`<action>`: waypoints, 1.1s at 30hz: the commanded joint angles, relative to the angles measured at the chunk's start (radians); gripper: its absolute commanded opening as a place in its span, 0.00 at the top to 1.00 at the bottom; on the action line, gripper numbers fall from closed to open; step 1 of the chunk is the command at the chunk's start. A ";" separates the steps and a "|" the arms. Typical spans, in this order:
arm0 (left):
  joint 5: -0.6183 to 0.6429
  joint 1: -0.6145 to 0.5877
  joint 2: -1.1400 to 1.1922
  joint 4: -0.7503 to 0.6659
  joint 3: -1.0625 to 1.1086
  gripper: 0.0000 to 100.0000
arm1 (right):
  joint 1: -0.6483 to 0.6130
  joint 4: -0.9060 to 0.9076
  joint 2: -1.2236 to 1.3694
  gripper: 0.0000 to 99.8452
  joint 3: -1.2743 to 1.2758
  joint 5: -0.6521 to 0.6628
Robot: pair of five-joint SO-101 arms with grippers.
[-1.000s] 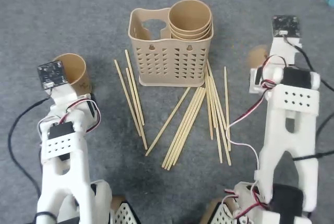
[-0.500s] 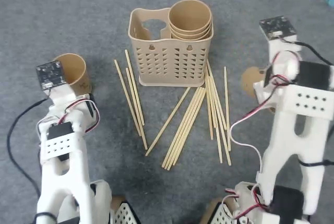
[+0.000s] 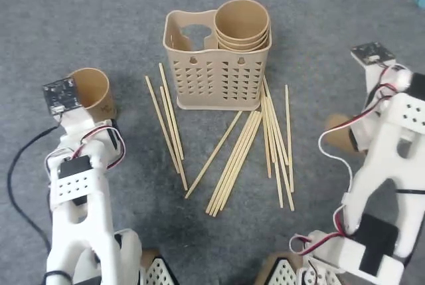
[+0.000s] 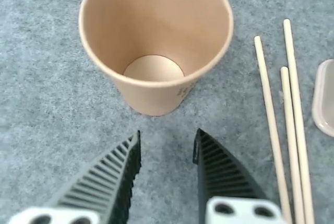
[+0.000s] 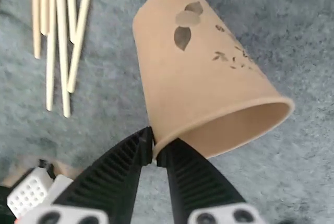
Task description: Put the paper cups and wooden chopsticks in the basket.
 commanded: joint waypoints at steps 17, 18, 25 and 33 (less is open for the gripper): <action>-0.006 -0.003 -0.037 -0.018 -0.005 0.84 | -0.242 0.039 0.174 0.97 0.008 0.057; -0.006 -0.003 -0.037 -0.020 -0.005 0.84 | -0.268 0.039 0.174 0.95 -0.003 0.028; -0.006 -0.005 -0.037 -0.020 -0.005 0.84 | -0.415 0.041 0.173 0.73 -0.075 -0.057; -0.006 -0.005 -0.037 -0.021 -0.005 0.84 | -0.421 0.044 0.134 0.73 -0.226 -0.143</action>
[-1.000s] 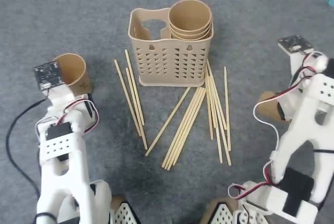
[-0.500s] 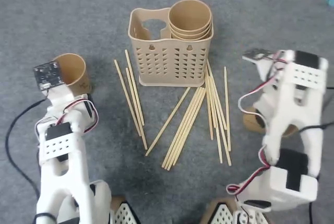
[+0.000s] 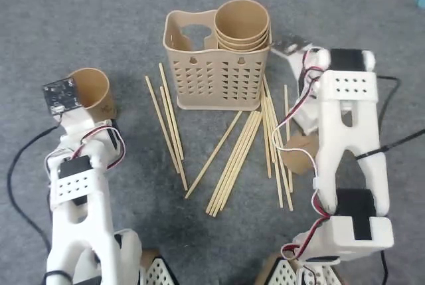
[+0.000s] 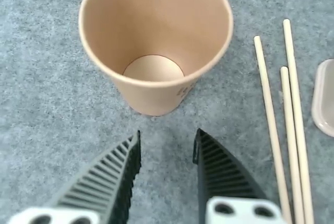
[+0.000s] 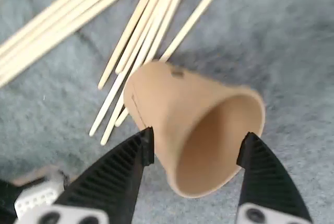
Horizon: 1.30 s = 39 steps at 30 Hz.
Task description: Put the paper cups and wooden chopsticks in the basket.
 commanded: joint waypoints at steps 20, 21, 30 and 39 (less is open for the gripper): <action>-0.005 -0.005 -0.037 -0.020 -0.005 0.84 | 0.395 0.035 -0.699 0.81 0.221 -0.144; -0.005 -0.005 -0.037 -0.018 -0.005 0.84 | 0.418 0.028 -0.707 0.84 0.247 -0.144; -0.005 -0.011 -0.037 -0.017 -0.005 0.84 | 0.519 -0.289 -0.707 0.99 0.594 -0.155; 0.052 -0.055 -0.040 0.038 -0.101 0.84 | 0.530 -0.608 -0.719 0.99 1.062 -0.433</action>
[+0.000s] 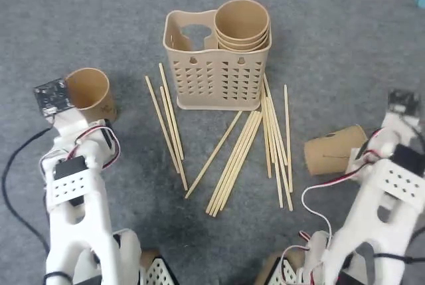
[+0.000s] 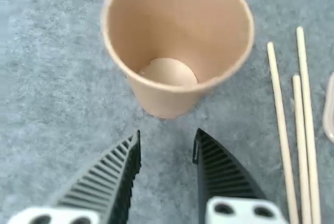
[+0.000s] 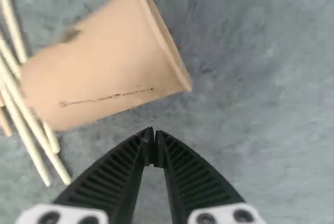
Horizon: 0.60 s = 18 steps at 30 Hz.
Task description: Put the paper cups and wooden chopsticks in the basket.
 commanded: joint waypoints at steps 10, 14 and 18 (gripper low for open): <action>0.048 -0.014 -0.028 0.400 -0.493 0.84 | 0.012 -0.530 -0.002 0.99 0.338 -0.061; 0.048 -0.015 0.034 0.477 -0.671 0.84 | 0.010 -0.530 0.024 0.99 0.336 -0.061; 0.048 -0.011 0.201 0.591 -0.877 0.84 | 0.008 -0.532 0.031 0.99 0.336 -0.032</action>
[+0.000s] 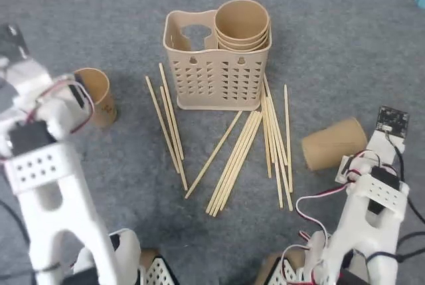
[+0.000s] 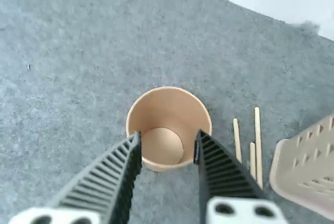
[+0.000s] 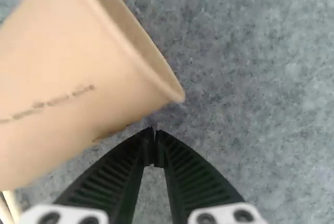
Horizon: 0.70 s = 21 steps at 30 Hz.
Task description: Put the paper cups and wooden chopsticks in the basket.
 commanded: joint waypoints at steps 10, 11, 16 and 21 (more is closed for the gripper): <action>-0.123 0.043 0.595 0.454 -0.696 0.84 | 0.010 -0.015 0.008 0.99 -0.002 0.025; -0.126 0.049 0.641 0.474 -0.733 0.84 | 0.012 -0.015 0.008 0.99 -0.002 0.025; -0.144 0.061 0.844 0.534 -0.885 0.84 | 0.012 -0.013 0.008 0.99 -0.002 0.025; -0.212 0.101 0.980 0.608 -1.015 0.84 | 0.012 -0.013 0.008 0.99 0.002 0.025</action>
